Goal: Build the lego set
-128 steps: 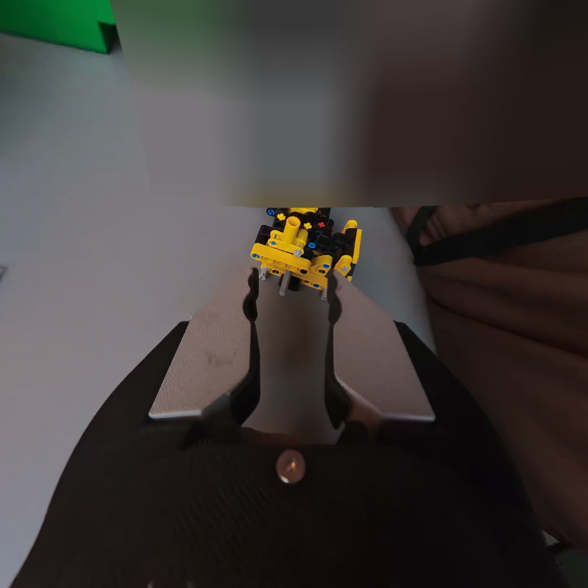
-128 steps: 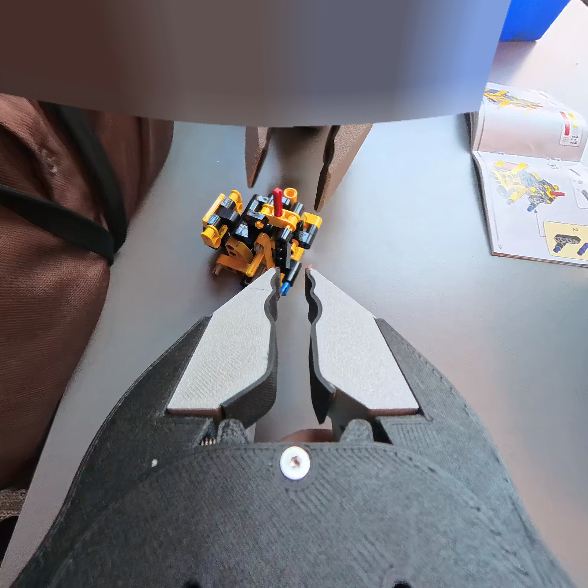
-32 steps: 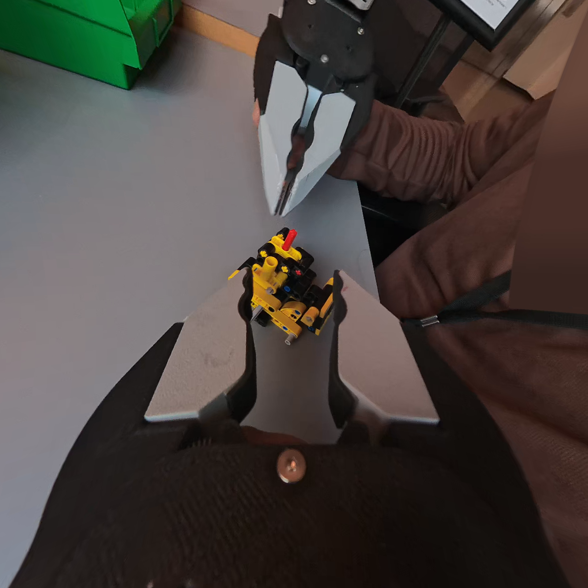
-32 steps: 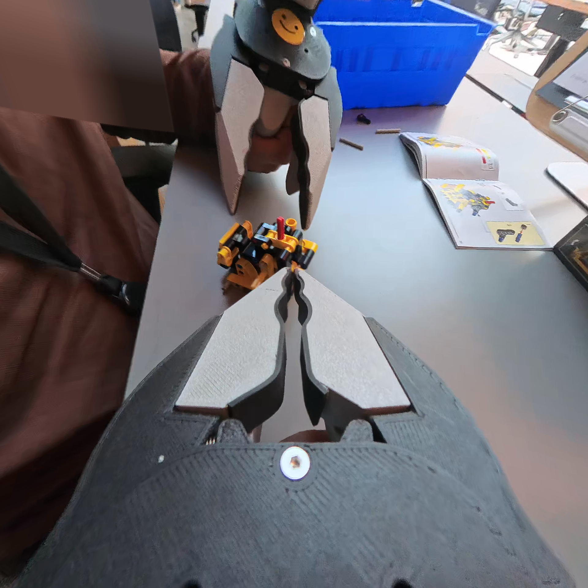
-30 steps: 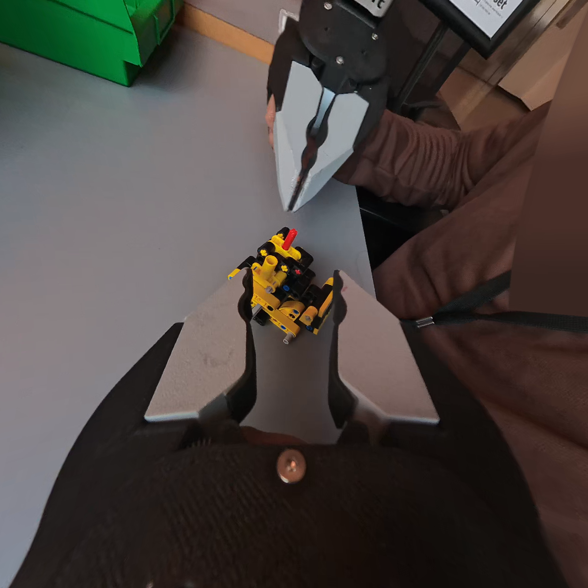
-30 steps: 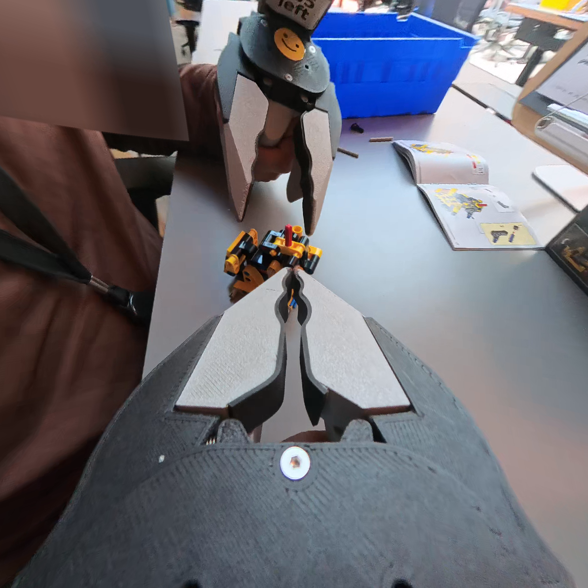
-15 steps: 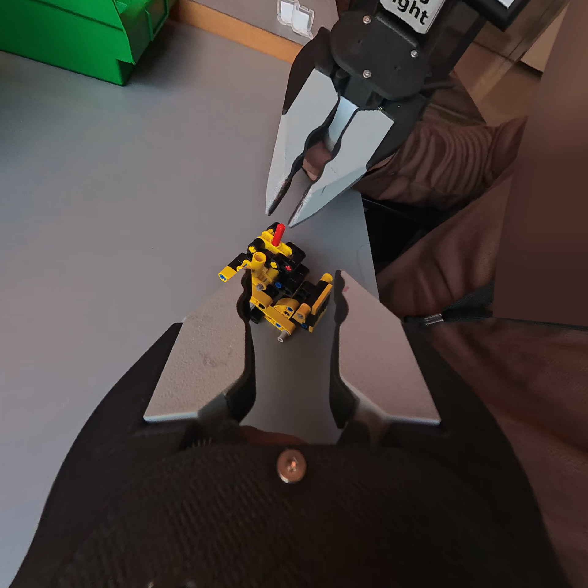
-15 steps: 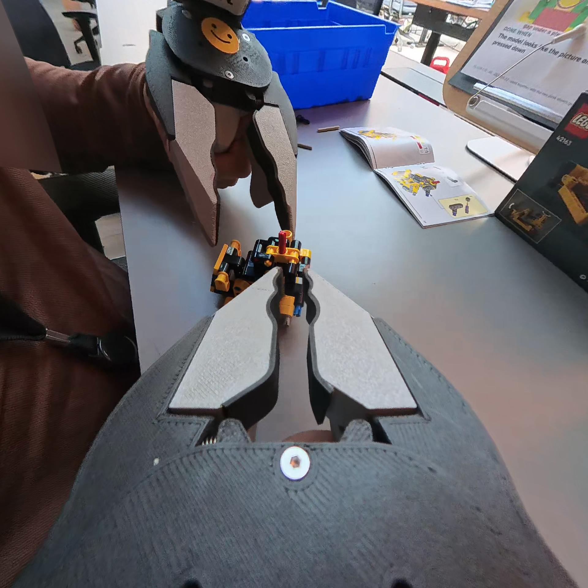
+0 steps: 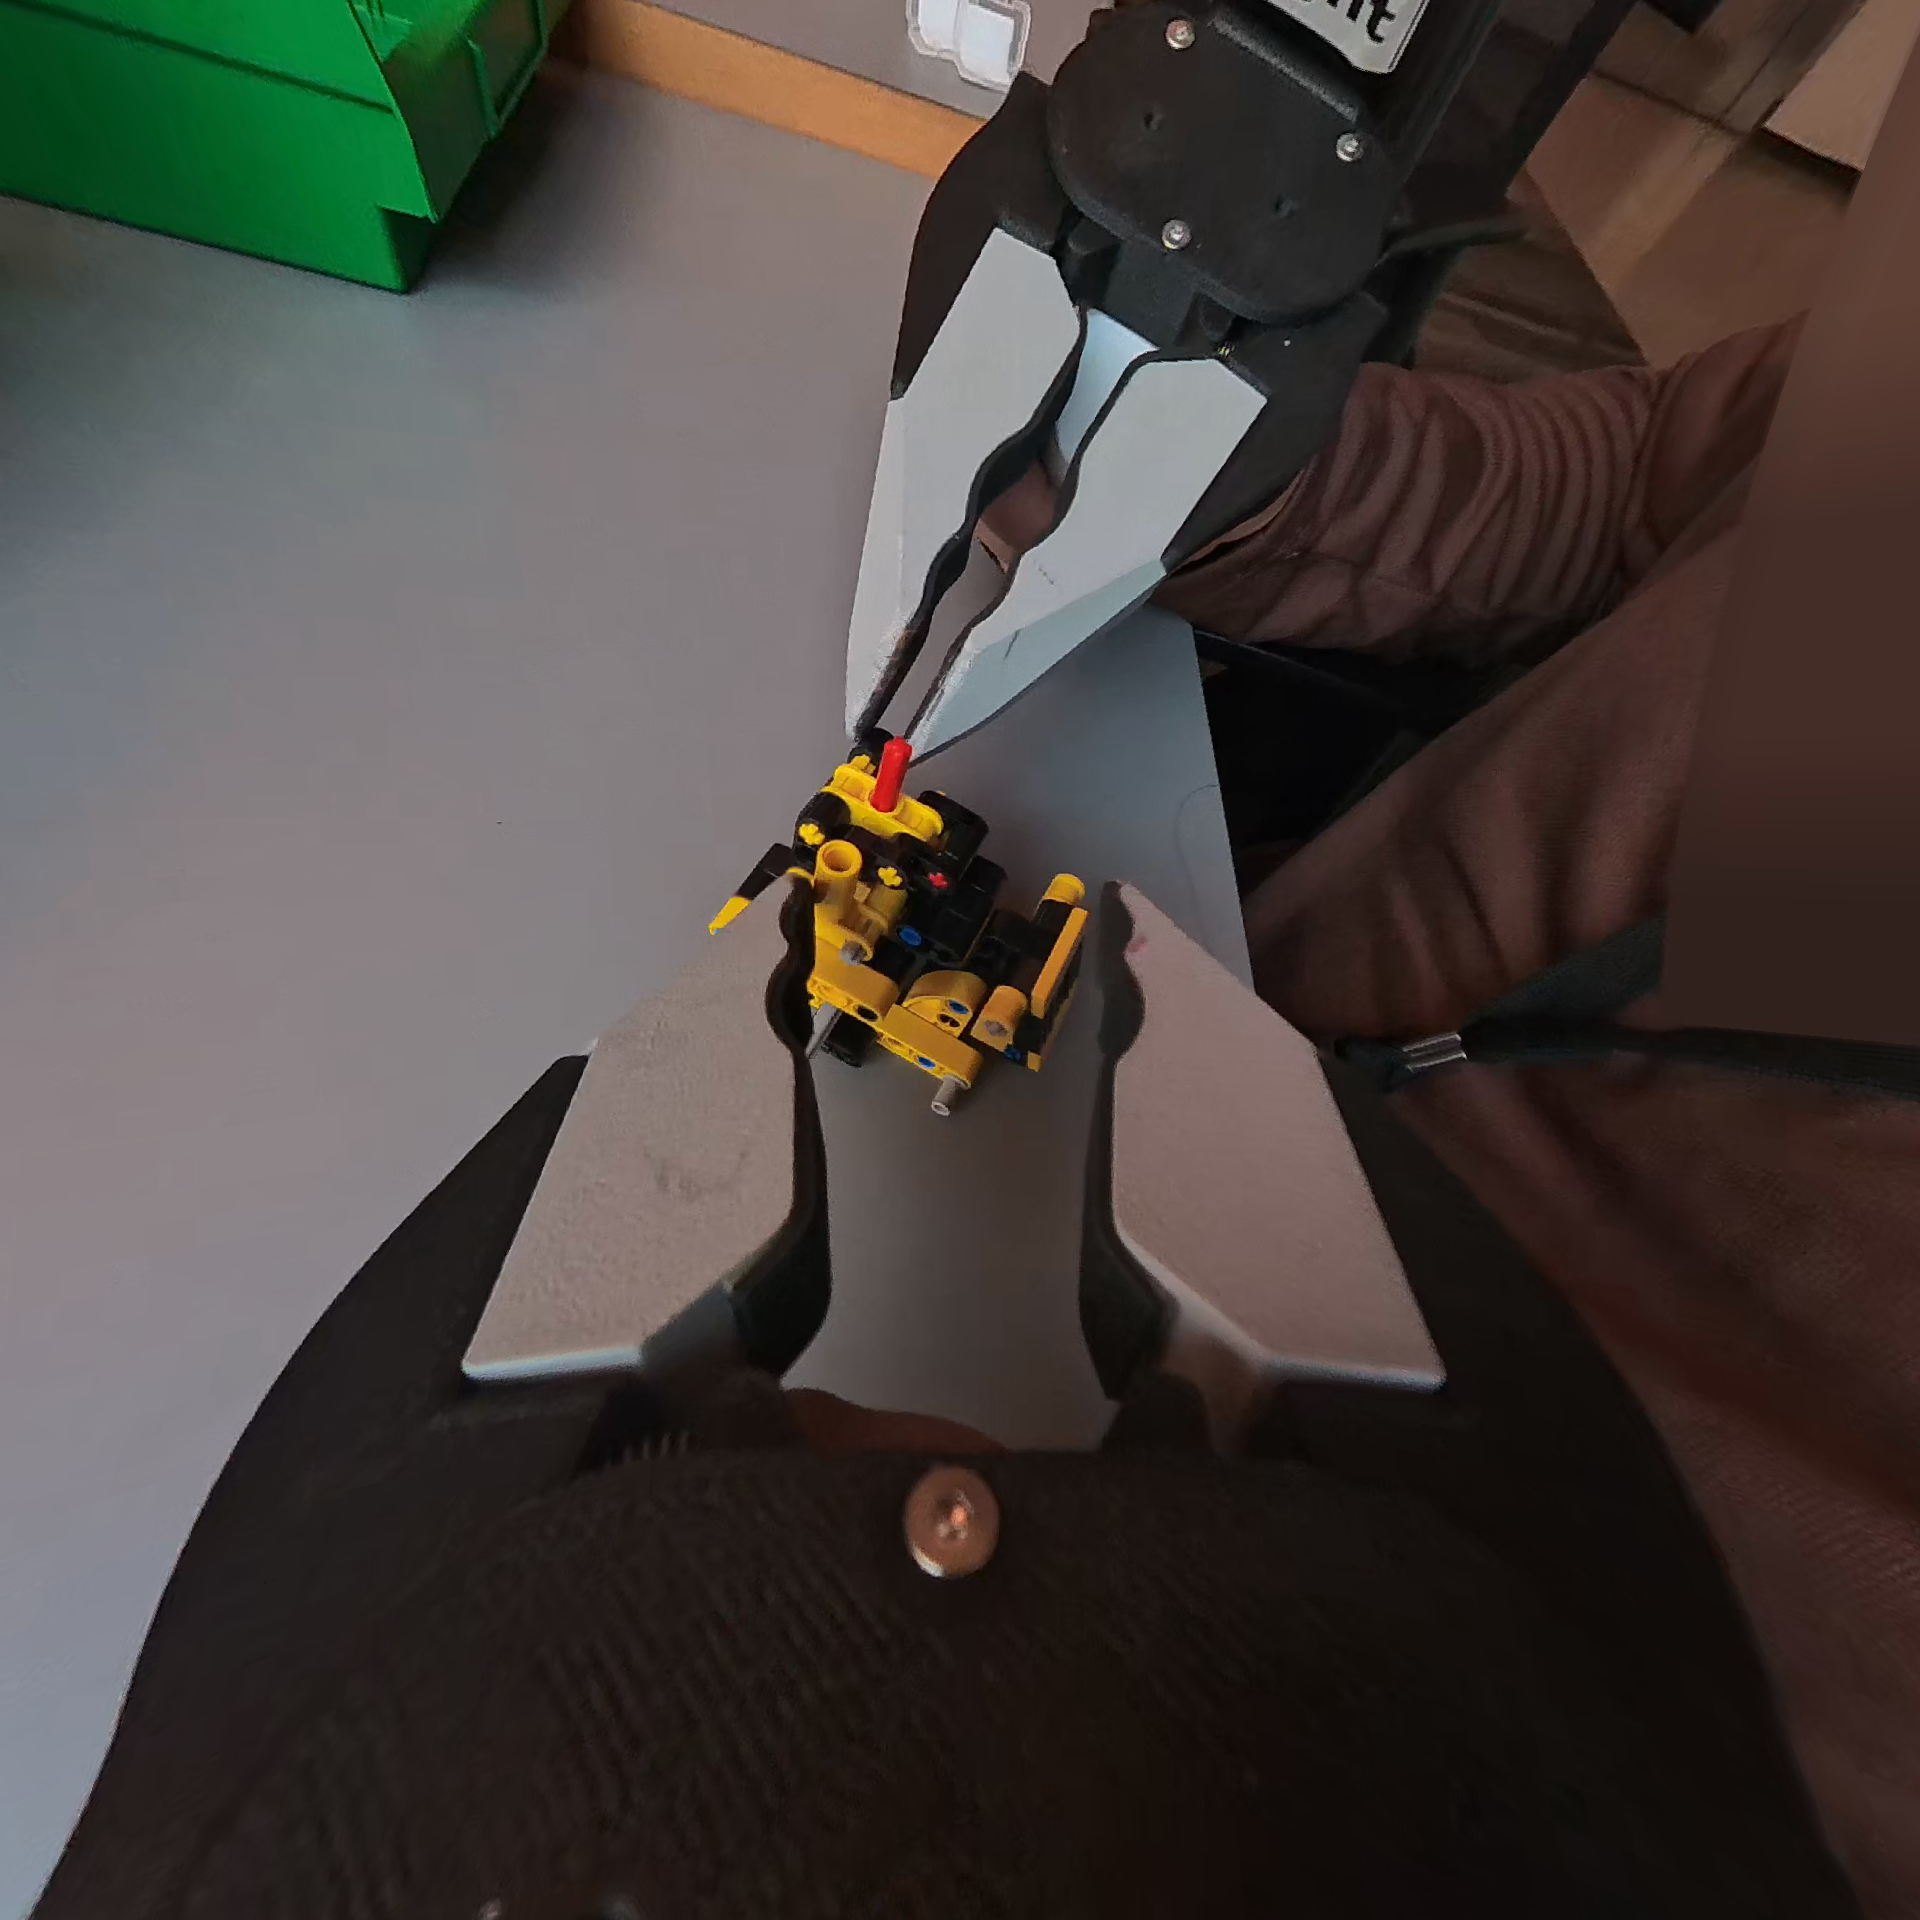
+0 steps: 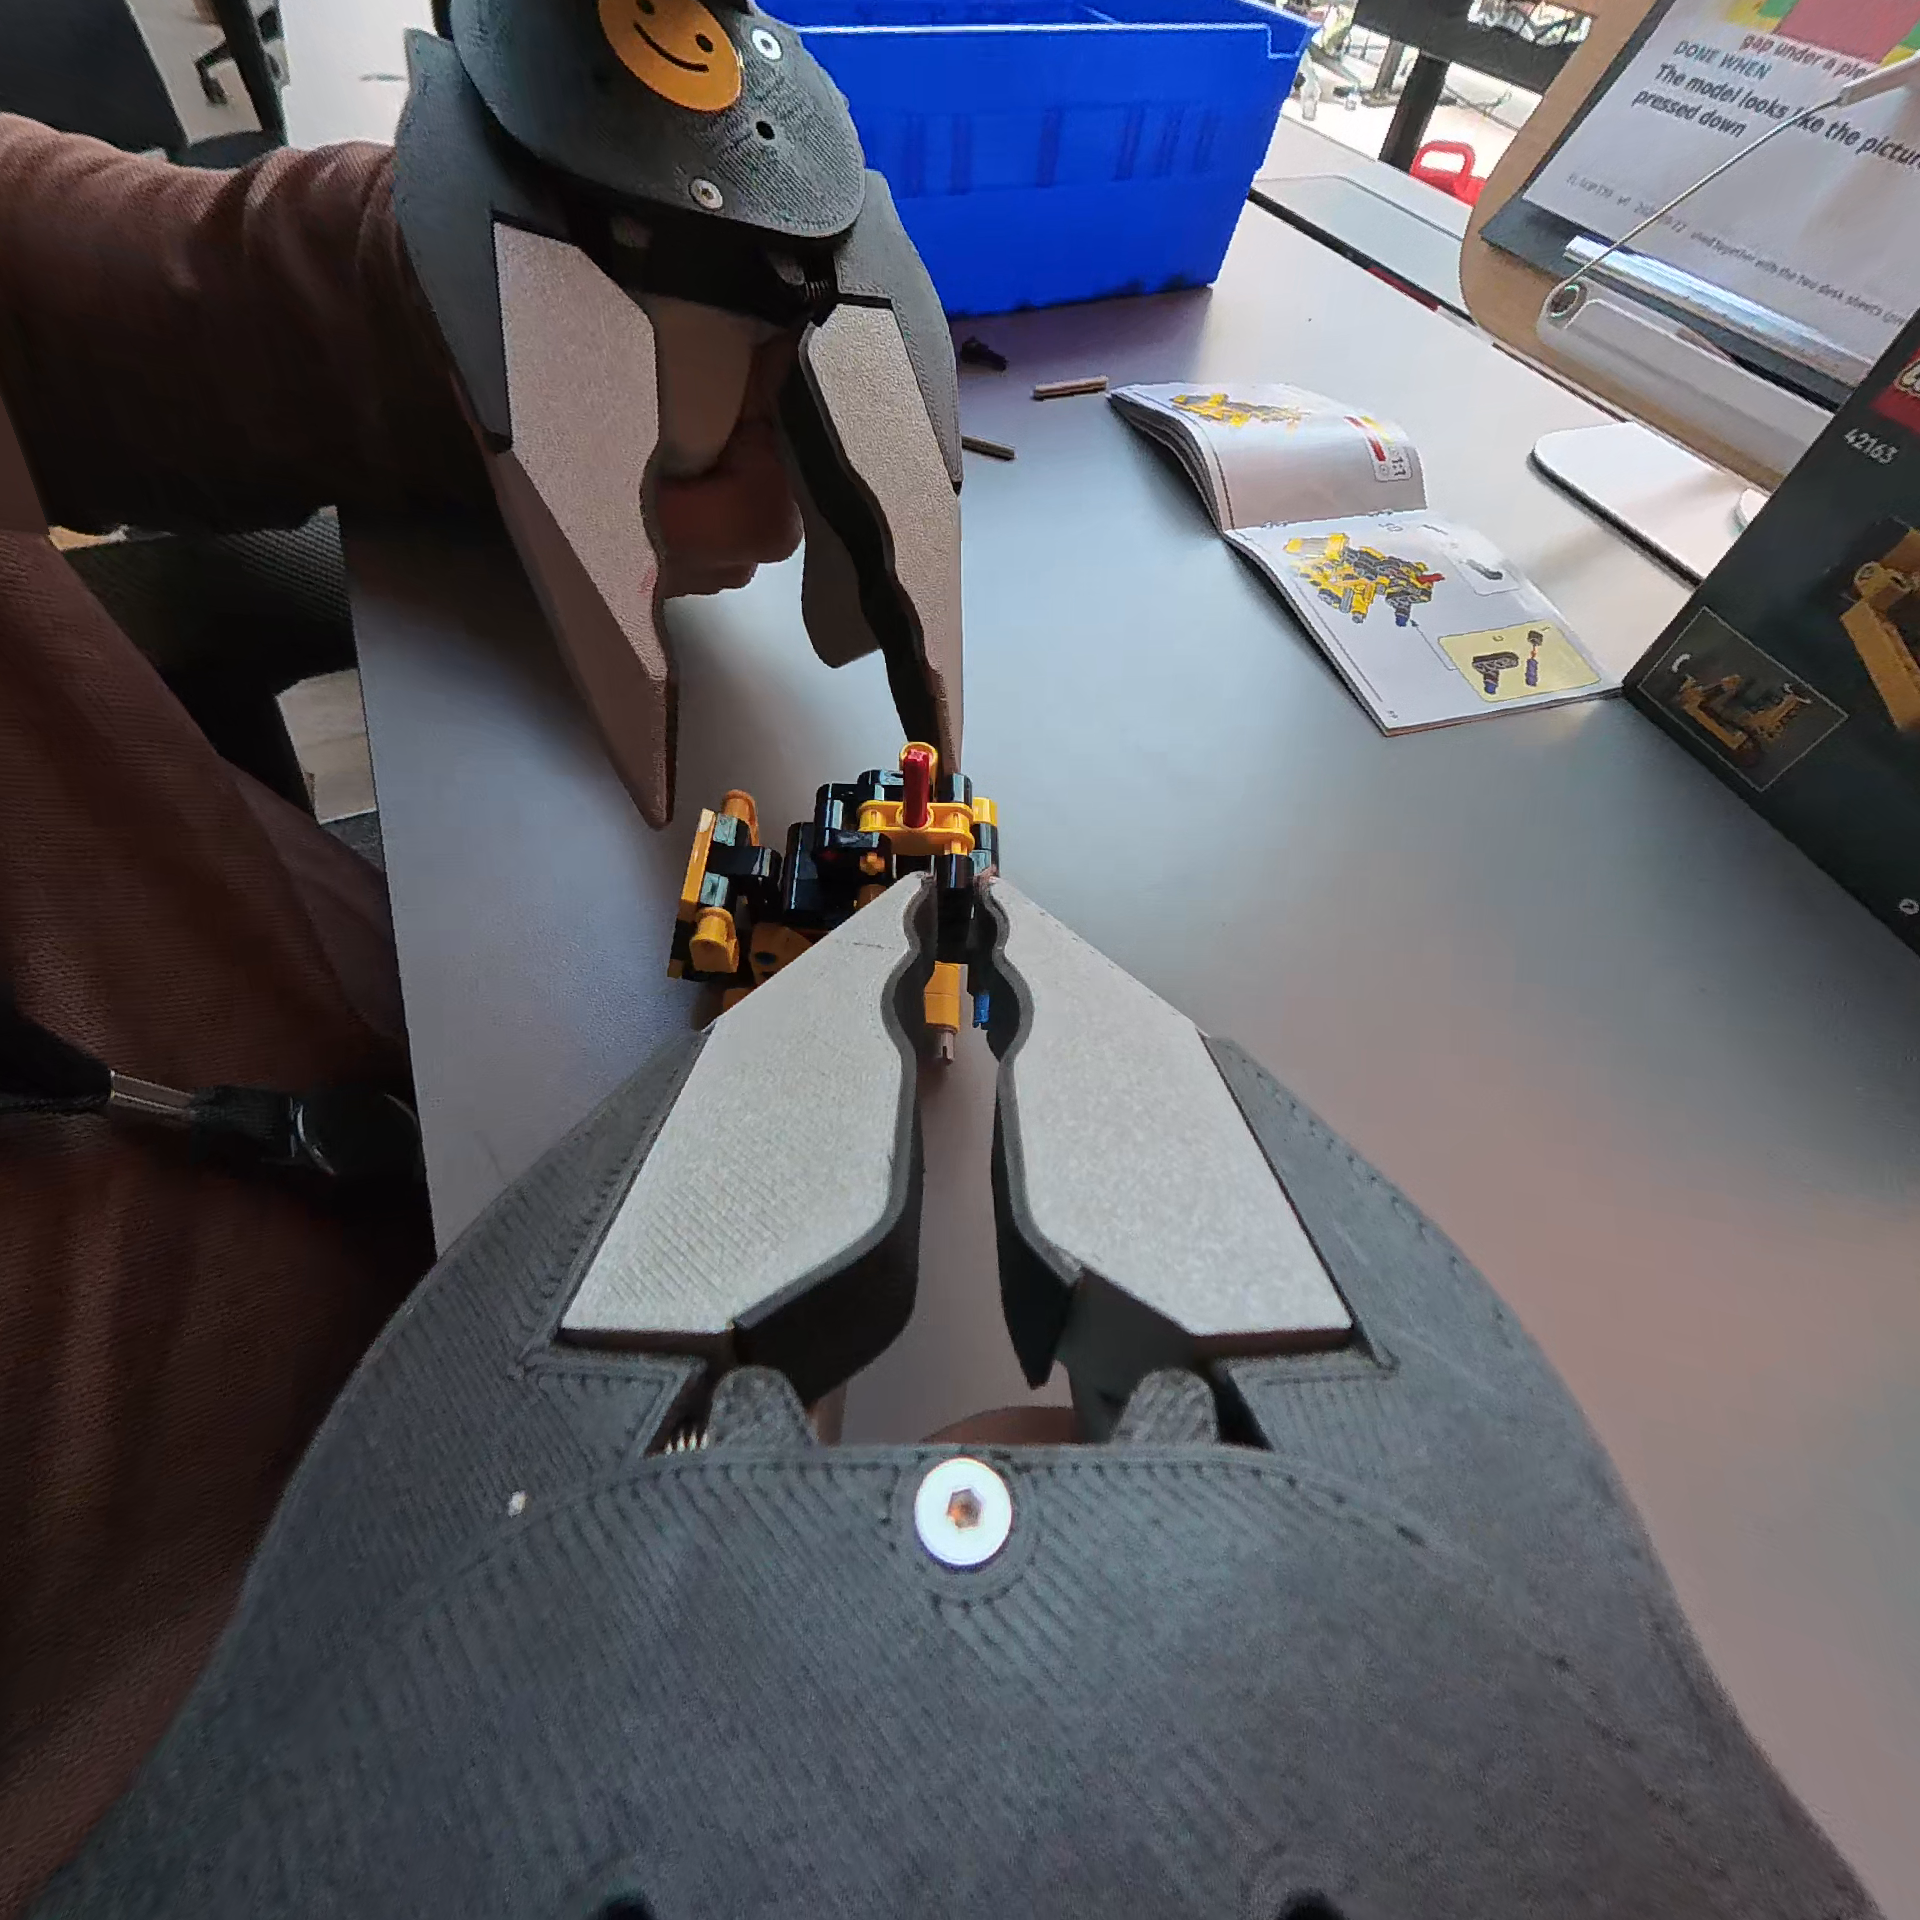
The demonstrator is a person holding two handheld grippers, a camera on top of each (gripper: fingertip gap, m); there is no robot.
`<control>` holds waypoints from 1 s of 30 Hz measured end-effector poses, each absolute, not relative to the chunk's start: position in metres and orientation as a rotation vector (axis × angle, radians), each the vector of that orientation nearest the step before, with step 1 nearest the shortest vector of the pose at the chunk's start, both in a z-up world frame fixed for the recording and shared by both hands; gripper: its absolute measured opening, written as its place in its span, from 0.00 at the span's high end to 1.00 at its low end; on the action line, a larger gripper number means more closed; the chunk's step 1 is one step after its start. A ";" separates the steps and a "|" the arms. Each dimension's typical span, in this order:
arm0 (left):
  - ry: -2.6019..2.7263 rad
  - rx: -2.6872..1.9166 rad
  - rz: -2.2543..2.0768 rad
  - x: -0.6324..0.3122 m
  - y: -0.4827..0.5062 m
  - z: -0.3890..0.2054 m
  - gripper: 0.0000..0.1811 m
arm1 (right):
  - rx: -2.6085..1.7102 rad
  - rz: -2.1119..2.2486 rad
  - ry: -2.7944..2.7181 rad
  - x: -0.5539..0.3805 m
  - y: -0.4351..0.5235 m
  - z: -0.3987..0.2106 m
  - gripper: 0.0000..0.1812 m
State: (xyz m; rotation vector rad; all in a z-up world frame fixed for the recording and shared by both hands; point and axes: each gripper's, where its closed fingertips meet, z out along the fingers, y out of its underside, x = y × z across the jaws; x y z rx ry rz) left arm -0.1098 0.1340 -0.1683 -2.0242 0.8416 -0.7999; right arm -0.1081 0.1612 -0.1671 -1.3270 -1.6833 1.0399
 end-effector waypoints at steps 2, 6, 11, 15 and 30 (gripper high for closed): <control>0.849 -2.025 -0.793 -0.109 0.133 -0.169 0.70 | -1.325 1.040 -1.687 -0.109 0.161 -0.167 0.98; 0.858 -2.034 -0.728 -0.109 0.135 -0.172 0.75 | -1.318 1.056 -1.703 -0.110 0.158 -0.167 0.98; 0.823 -2.005 -0.671 -0.125 0.136 -0.163 0.80 | -1.315 1.071 -1.709 -0.108 0.158 -0.167 0.98; 0.831 -1.955 -0.663 -0.140 0.143 -0.153 0.99 | -1.315 1.117 -1.730 -0.108 0.156 -0.167 0.98; 0.933 -1.957 -0.704 -0.125 0.141 -0.170 0.98 | -1.296 1.203 -1.784 -0.109 0.155 -0.167 0.98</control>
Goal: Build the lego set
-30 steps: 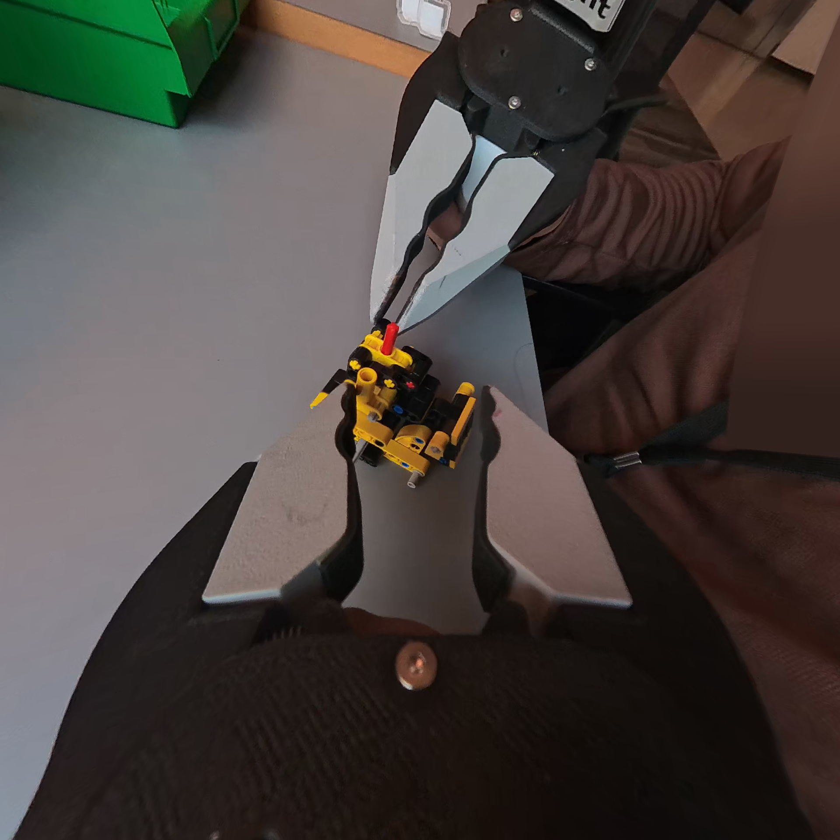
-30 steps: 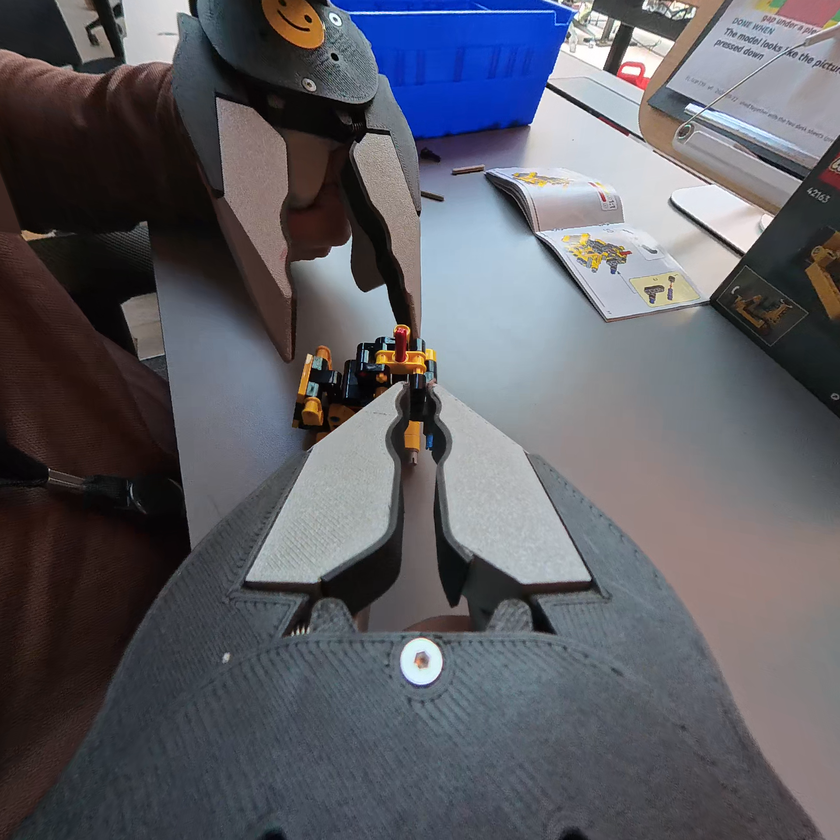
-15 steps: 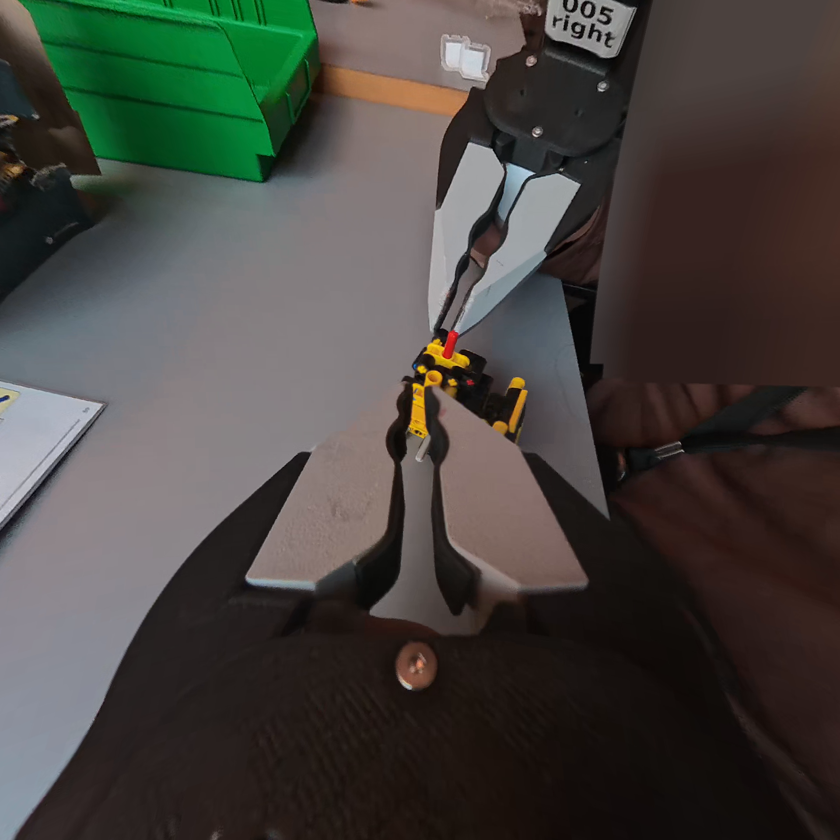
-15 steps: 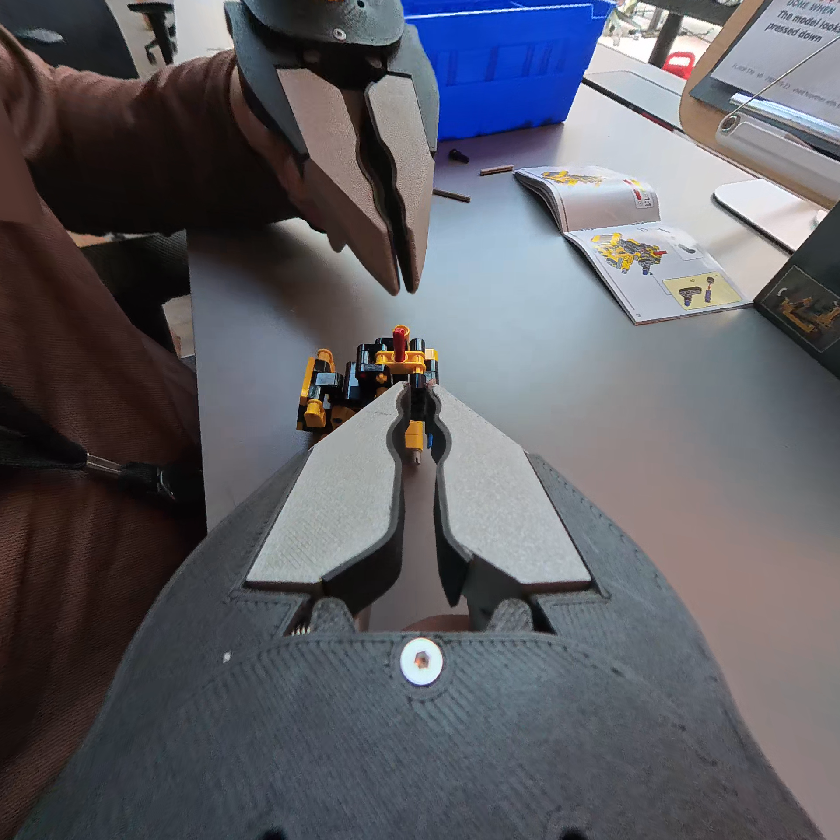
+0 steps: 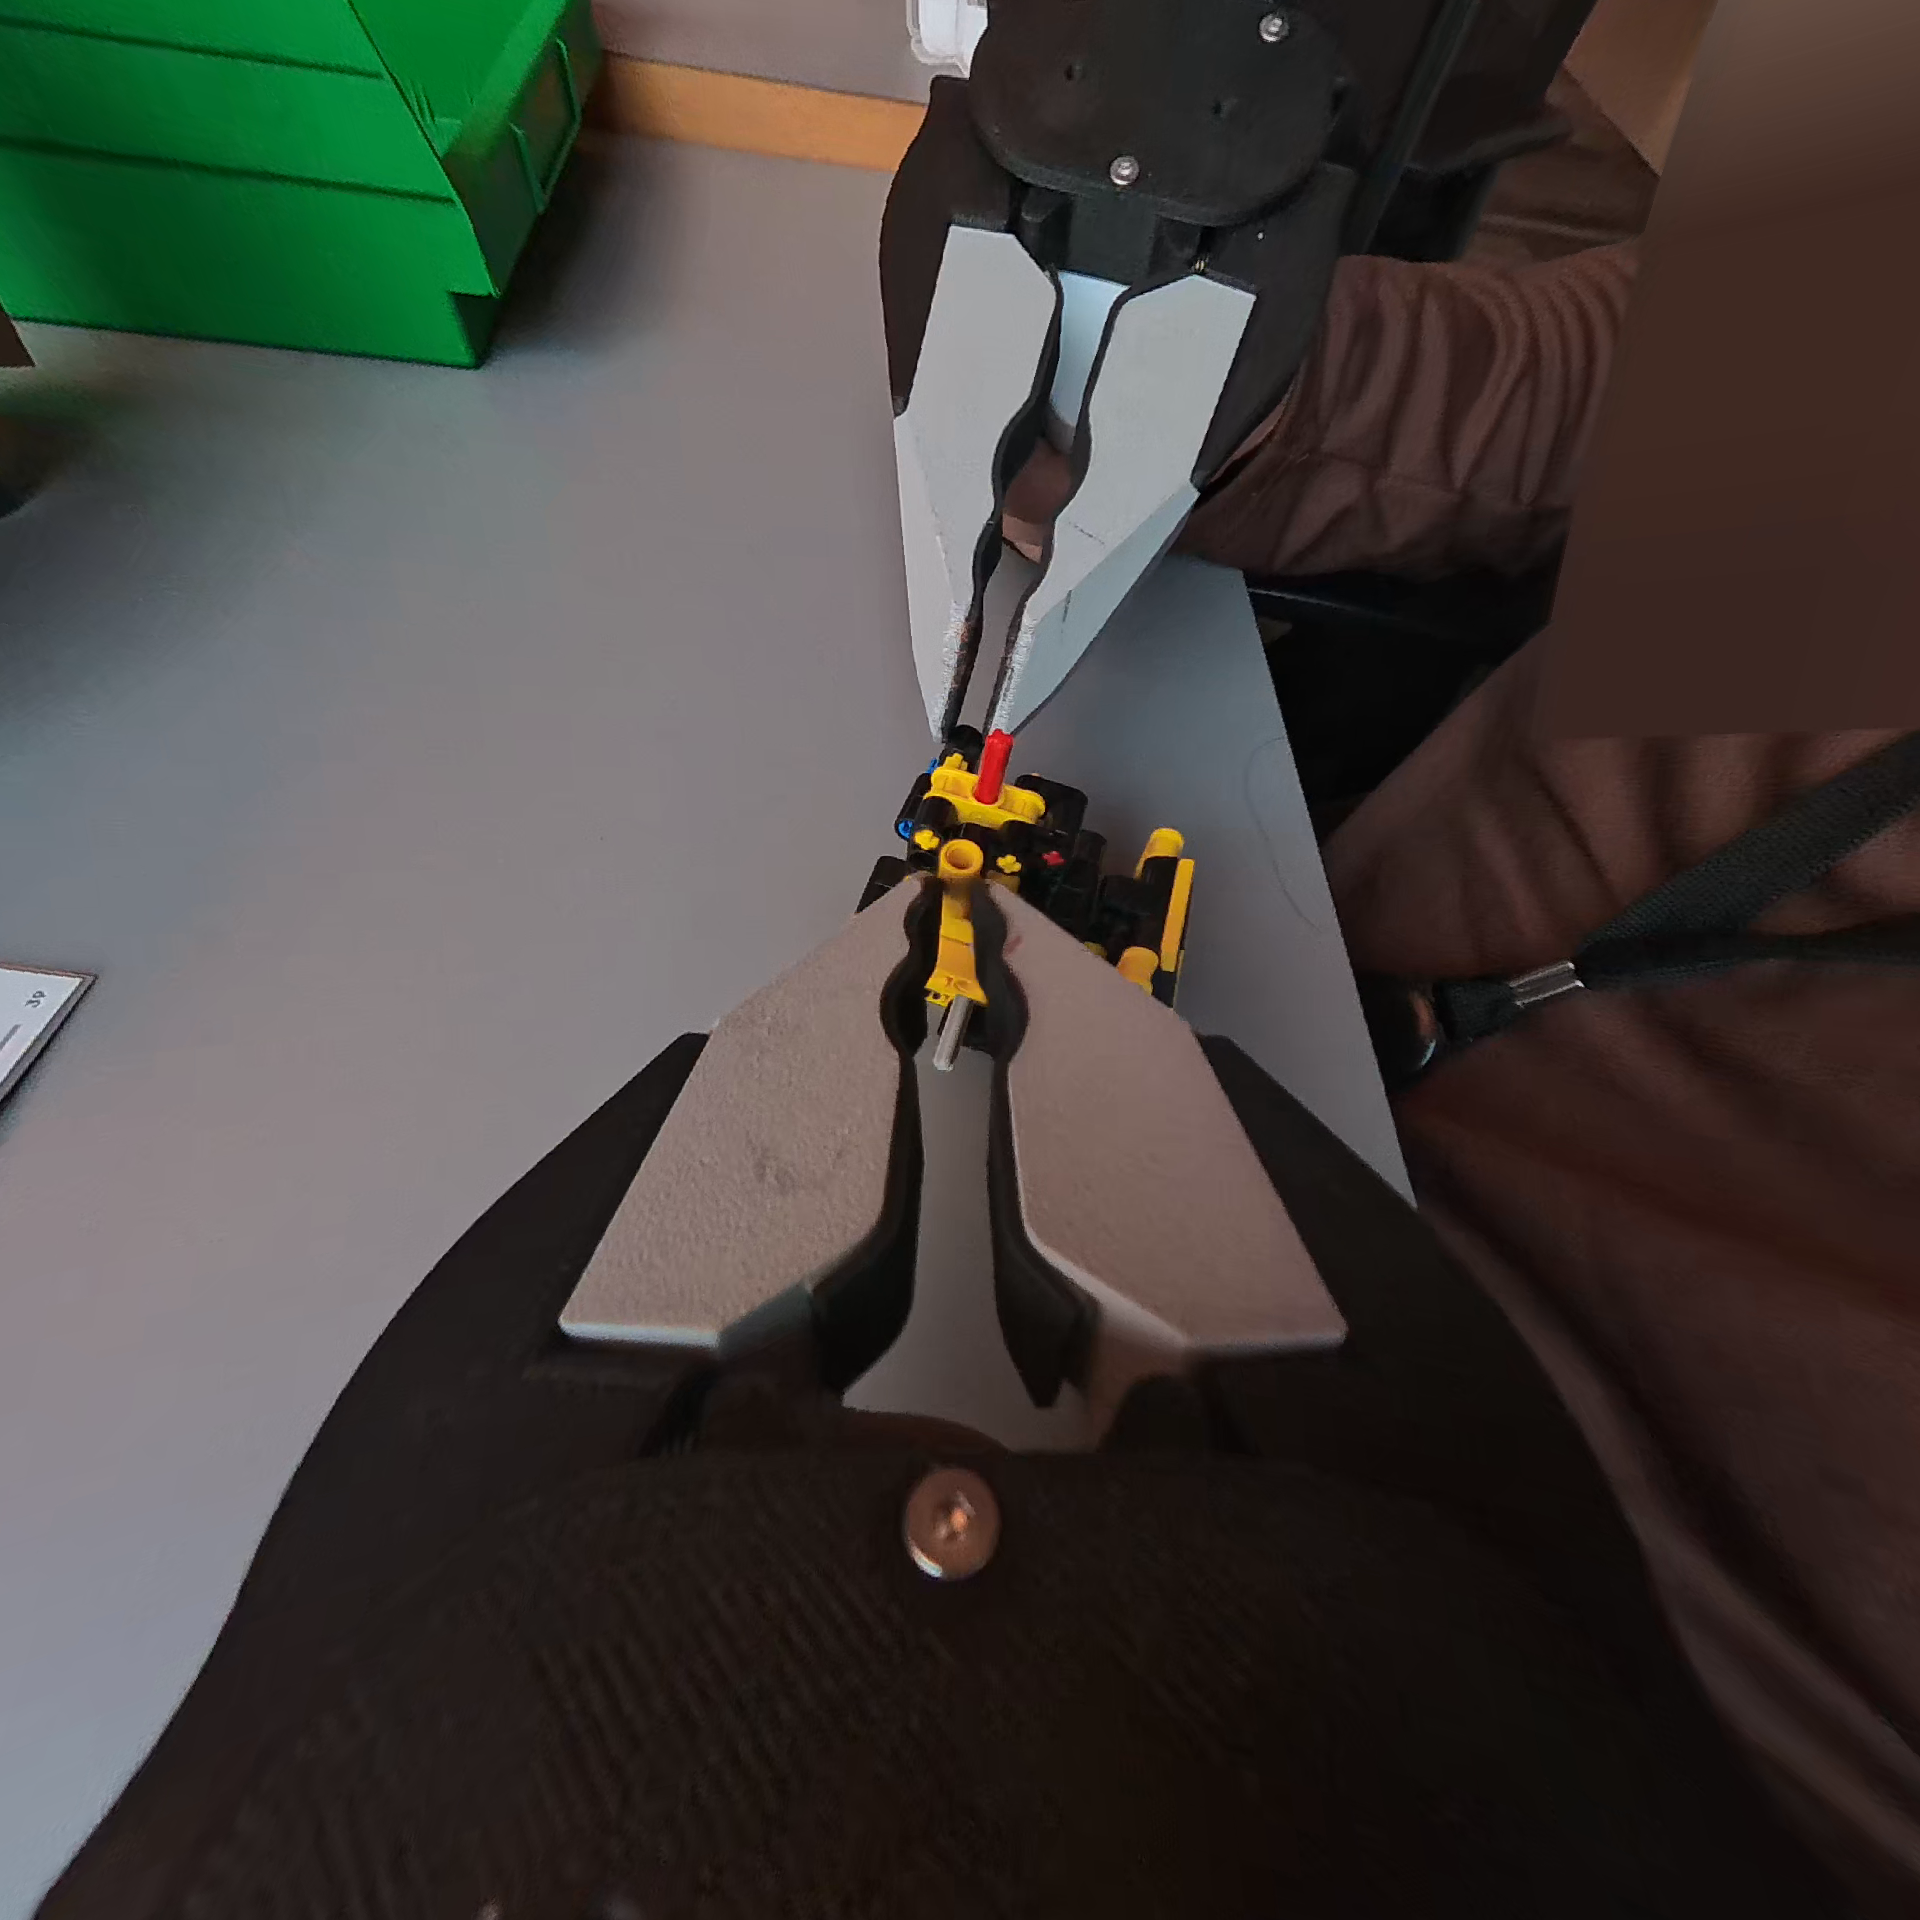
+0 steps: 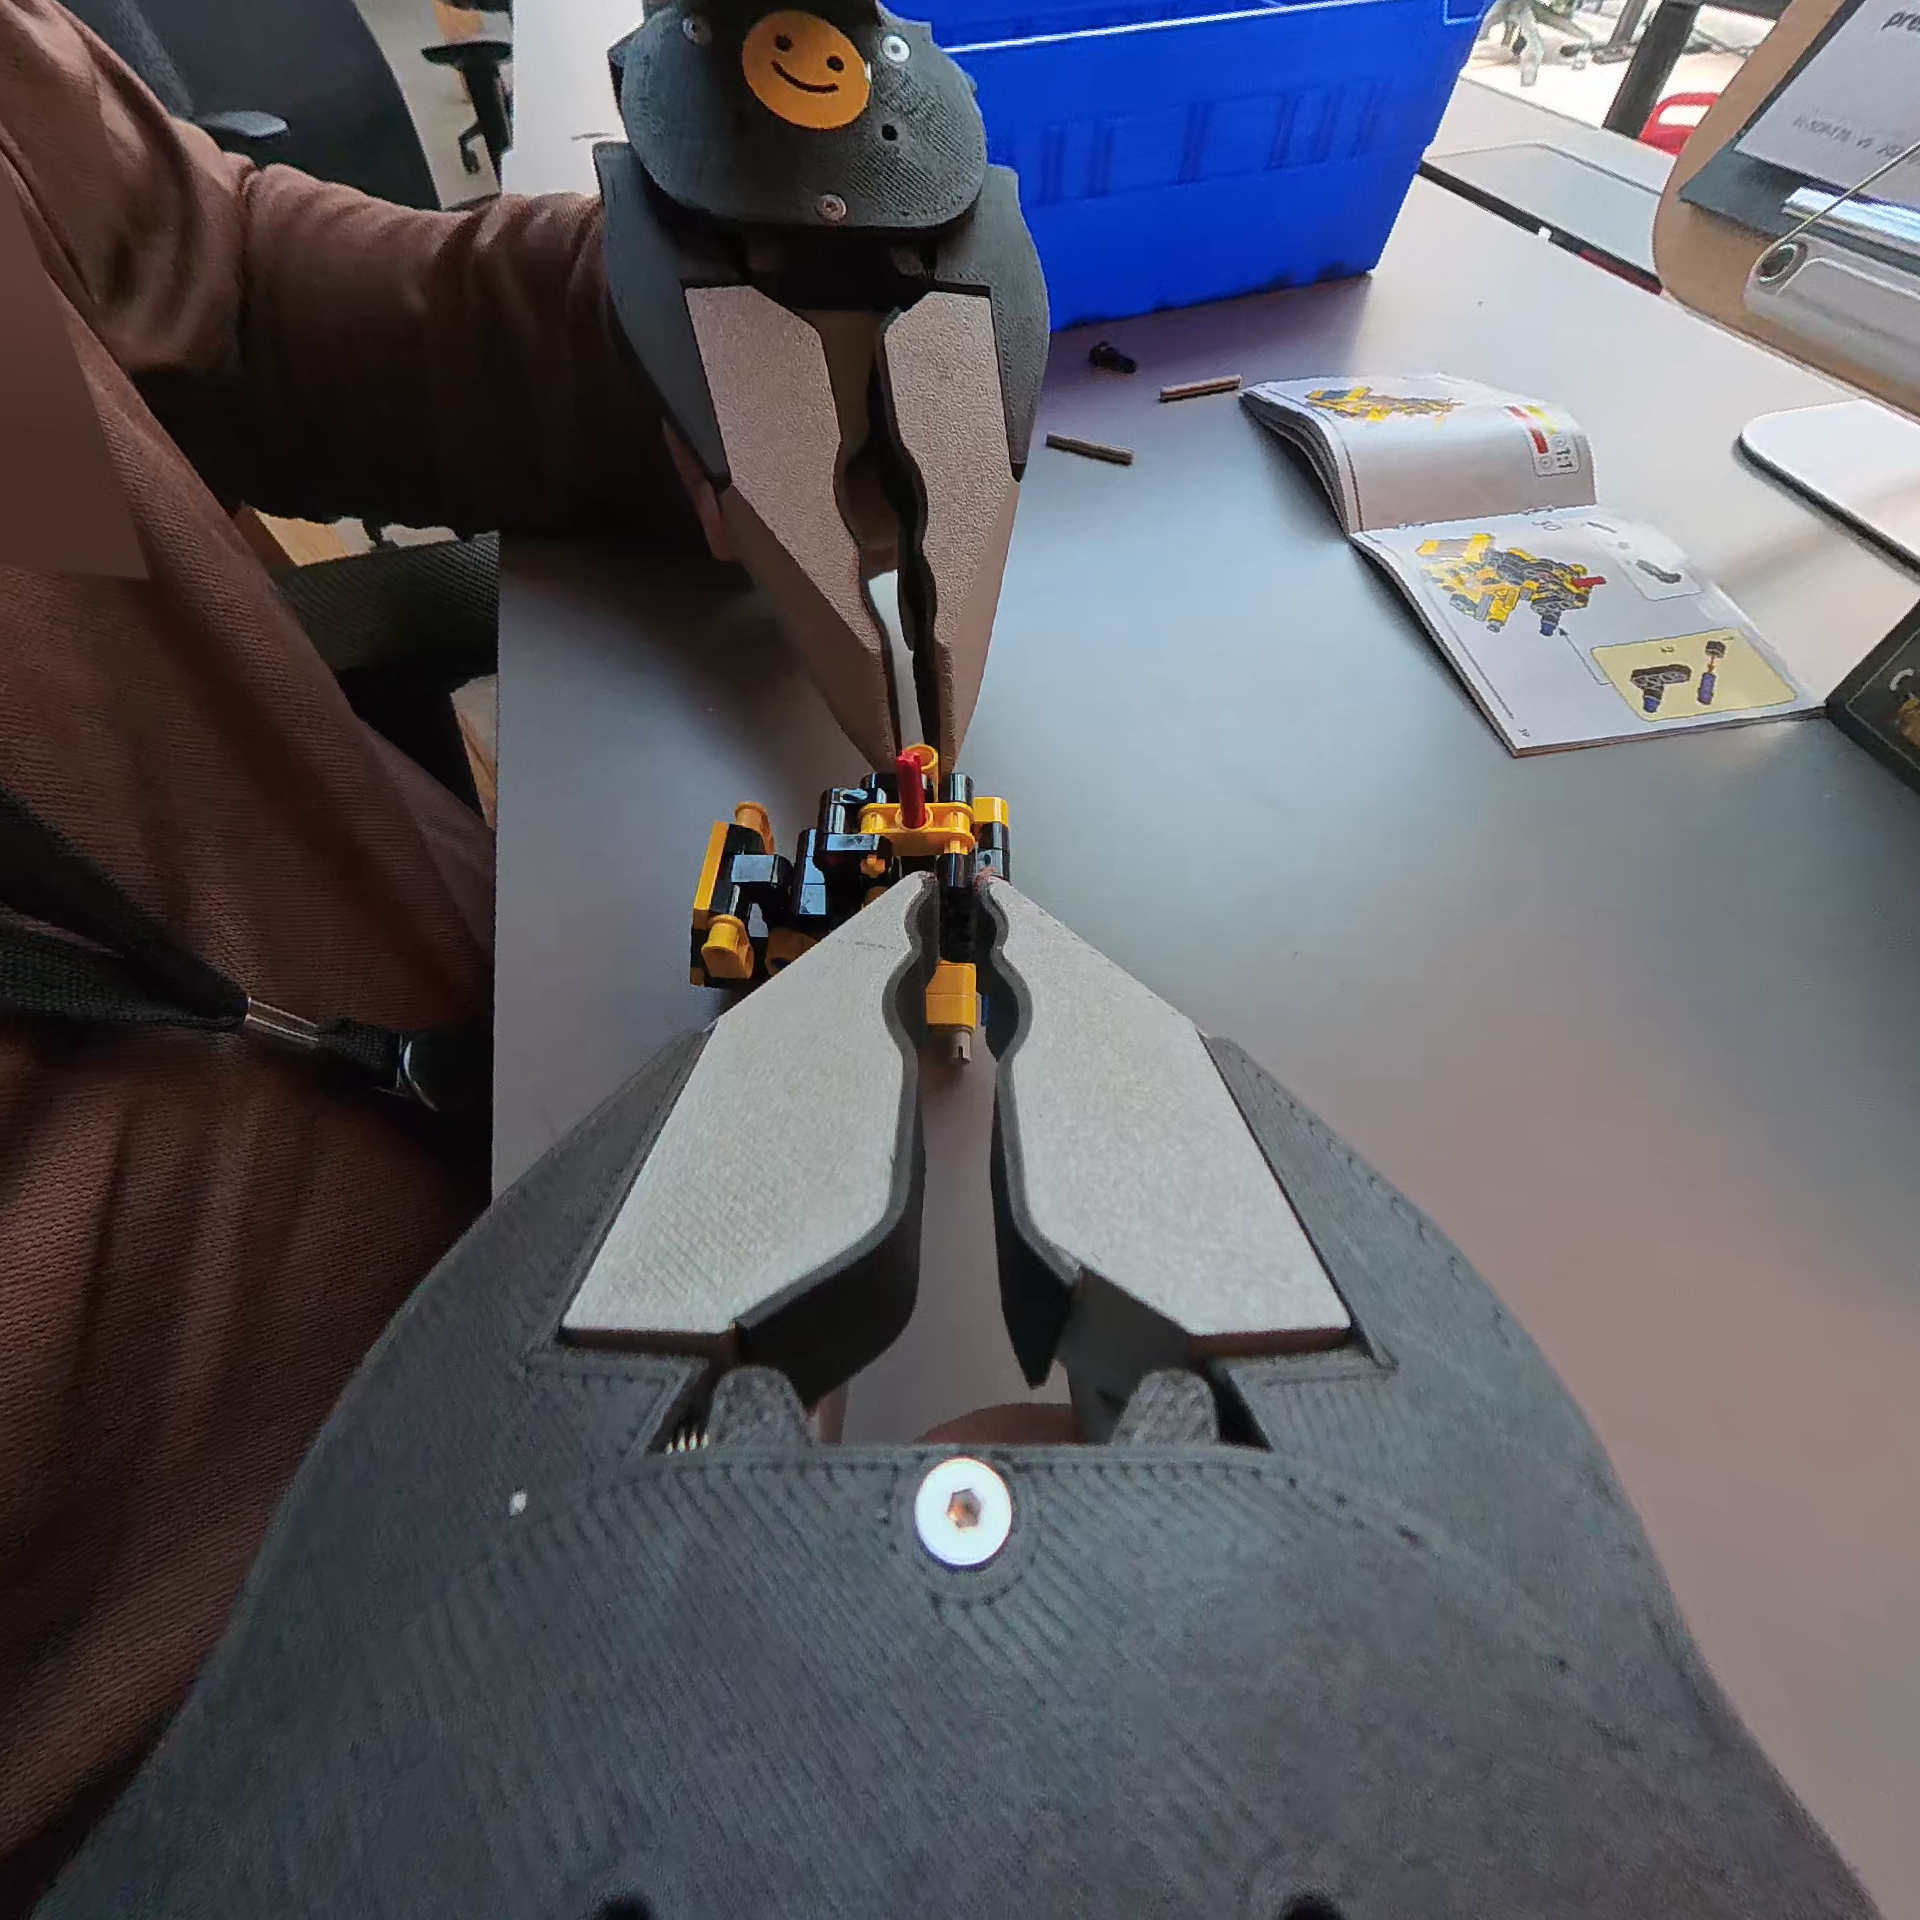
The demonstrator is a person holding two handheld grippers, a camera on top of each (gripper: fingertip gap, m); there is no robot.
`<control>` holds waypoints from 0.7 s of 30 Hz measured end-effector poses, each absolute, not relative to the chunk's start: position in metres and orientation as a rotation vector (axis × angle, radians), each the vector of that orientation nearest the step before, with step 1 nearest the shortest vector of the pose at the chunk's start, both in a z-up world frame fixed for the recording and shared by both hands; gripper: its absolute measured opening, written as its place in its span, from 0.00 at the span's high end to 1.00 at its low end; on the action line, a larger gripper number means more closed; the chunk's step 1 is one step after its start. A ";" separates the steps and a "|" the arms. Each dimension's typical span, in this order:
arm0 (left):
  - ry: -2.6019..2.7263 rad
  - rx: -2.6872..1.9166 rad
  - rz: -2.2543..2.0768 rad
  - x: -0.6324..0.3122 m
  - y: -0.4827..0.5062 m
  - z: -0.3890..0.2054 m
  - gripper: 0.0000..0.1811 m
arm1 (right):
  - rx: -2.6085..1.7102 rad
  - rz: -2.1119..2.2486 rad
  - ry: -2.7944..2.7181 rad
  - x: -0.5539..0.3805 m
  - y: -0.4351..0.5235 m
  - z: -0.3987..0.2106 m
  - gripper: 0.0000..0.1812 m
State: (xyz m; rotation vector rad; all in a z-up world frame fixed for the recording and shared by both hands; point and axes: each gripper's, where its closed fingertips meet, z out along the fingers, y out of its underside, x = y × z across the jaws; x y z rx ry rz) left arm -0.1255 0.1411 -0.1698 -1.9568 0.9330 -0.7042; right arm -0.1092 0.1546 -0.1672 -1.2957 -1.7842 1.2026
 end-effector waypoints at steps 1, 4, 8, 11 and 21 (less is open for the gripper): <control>0.933 -1.955 -0.713 -0.125 0.141 -0.169 0.98 | -1.291 1.205 -1.789 -0.109 0.154 -0.167 0.98; 0.951 -1.939 -0.730 -0.121 0.139 -0.169 0.97 | -1.285 1.217 -1.801 -0.109 0.153 -0.167 0.98; 0.968 -1.926 -0.711 -0.120 0.138 -0.169 0.97 | -1.275 1.227 -1.812 -0.109 0.153 -0.167 0.98; 0.982 -1.923 -0.701 -0.119 0.137 -0.169 0.97 | -1.247 1.243 -1.842 -0.107 0.151 -0.167 0.98; 0.975 -1.933 -0.716 -0.119 0.138 -0.170 0.98 | -1.207 1.354 -1.927 -0.111 0.150 -0.167 0.99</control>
